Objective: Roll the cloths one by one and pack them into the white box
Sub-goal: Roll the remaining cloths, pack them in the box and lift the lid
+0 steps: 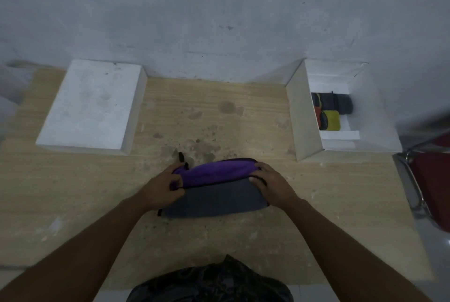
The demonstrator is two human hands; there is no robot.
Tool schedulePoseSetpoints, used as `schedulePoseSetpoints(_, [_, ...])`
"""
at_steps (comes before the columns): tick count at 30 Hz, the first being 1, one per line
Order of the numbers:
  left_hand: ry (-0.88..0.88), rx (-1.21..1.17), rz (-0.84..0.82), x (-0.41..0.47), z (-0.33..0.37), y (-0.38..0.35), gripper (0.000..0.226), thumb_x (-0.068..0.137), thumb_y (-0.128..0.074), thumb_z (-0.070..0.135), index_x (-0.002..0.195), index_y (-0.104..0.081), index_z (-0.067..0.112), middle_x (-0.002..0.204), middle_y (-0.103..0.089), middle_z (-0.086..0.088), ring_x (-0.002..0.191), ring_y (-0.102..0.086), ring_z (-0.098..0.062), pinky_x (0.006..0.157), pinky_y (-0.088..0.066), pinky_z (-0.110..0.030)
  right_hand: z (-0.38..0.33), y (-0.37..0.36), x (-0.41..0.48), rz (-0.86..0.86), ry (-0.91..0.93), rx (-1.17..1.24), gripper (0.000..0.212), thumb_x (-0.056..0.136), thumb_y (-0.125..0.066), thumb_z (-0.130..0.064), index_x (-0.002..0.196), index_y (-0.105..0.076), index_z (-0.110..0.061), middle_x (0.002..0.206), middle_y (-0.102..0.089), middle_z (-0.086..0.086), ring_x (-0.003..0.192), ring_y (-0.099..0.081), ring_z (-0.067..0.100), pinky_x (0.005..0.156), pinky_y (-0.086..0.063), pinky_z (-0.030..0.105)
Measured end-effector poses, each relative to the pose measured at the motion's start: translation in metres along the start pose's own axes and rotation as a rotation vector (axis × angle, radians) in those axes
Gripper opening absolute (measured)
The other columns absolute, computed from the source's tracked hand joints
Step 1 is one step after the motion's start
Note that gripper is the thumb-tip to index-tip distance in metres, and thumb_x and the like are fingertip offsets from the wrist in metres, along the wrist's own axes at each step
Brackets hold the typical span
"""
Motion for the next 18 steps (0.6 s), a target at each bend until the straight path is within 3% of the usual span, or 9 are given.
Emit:
schedulePoseSetpoints(4, [-0.094, 0.114, -0.043, 0.005, 0.006, 0.003, 0.018, 0.079, -0.063, 0.022, 0.074, -0.056, 0.006, 0.123, -0.042, 0.012, 0.107, -0.056, -0.018, 0.085, -0.037, -0.024, 0.003, 0.001, 0.0, -0.047, 0.056, -0.012, 0.027, 0.097, -0.048, -0.03, 0.112, -0.066, -0.017, 0.143, -0.042, 0.008, 0.118, -0.052, 0.022, 0.1, -0.037, 0.022])
schedulePoseSetpoints(6, [-0.1, 0.129, -0.035, 0.006, 0.005, 0.002, 0.018, 0.081, -0.064, 0.02, 0.077, -0.058, 0.004, 0.12, -0.043, 0.009, 0.105, -0.055, -0.018, 0.084, -0.034, -0.022, 0.002, 0.001, 0.0, -0.068, 0.068, -0.016, 0.028, 0.097, -0.047, -0.032, 0.113, -0.065, -0.019, 0.144, -0.04, 0.009, 0.12, -0.051, 0.023, 0.102, -0.04, 0.028])
schedulePoseSetpoints(8, [-0.094, 0.09, -0.014, 0.002, 0.003, 0.001, 0.028, 0.075, -0.063, 0.031, 0.076, -0.059, 0.004, 0.125, -0.042, 0.004, 0.109, -0.051, -0.013, 0.089, -0.034, -0.019, 0.002, 0.001, -0.001, -0.077, 0.073, -0.024, 0.028, 0.097, -0.047, -0.033, 0.114, -0.065, -0.02, 0.146, -0.038, 0.008, 0.122, -0.05, 0.023, 0.102, -0.04, 0.03])
schedulePoseSetpoints(10, [-0.086, 0.039, 0.023, -0.005, 0.001, 0.001, 0.039, 0.067, -0.054, 0.046, 0.072, -0.061, 0.008, 0.137, -0.038, -0.003, 0.118, -0.045, -0.012, 0.098, -0.033, -0.019, 0.001, 0.002, -0.002, -0.087, 0.071, -0.049, 0.03, 0.098, -0.044, -0.035, 0.117, -0.063, -0.022, 0.148, -0.038, 0.007, 0.124, -0.049, 0.022, 0.102, -0.038, 0.027])
schedulePoseSetpoints(14, [-0.062, 0.026, 0.111, -0.014, -0.006, -0.002, 0.018, 0.068, -0.055, 0.046, 0.07, -0.059, 0.029, 0.149, -0.03, -0.015, 0.132, -0.036, -0.026, 0.106, -0.029, -0.029, -0.004, 0.005, -0.003, -0.033, 0.051, -0.043, 0.049, 0.096, -0.029, -0.052, 0.121, -0.06, -0.023, 0.141, -0.05, 0.004, 0.119, -0.055, 0.021, 0.098, -0.04, 0.026])
schedulePoseSetpoints(16, [-0.052, -0.018, 0.177, -0.016, -0.005, 0.001, 0.013, 0.073, -0.055, 0.045, 0.079, -0.061, 0.034, 0.147, -0.034, -0.013, 0.132, -0.037, -0.027, 0.108, -0.031, -0.031, -0.008, 0.008, -0.003, 0.035, 0.045, -0.025, 0.058, 0.094, -0.022, -0.058, 0.121, -0.059, -0.024, 0.131, -0.06, 0.002, 0.113, -0.059, 0.02, 0.094, -0.041, 0.026])
schedulePoseSetpoints(18, [-0.035, -0.085, 0.254, -0.017, 0.003, 0.009, 0.008, 0.082, -0.058, 0.033, 0.082, -0.054, 0.041, 0.13, -0.049, -0.005, 0.119, -0.05, -0.022, 0.096, -0.038, -0.025, -0.012, 0.013, -0.002, 0.099, 0.031, -0.027, 0.042, 0.098, -0.031, -0.047, 0.119, -0.06, -0.024, 0.118, -0.066, 0.0, 0.103, -0.063, 0.019, 0.083, -0.039, 0.022])
Point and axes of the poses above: each hand's wrist, its own x-axis towards the middle knuckle, its own y-axis out of the back of the hand, z = x × y, the point moved 4 cm from there along x, towards the middle knuckle
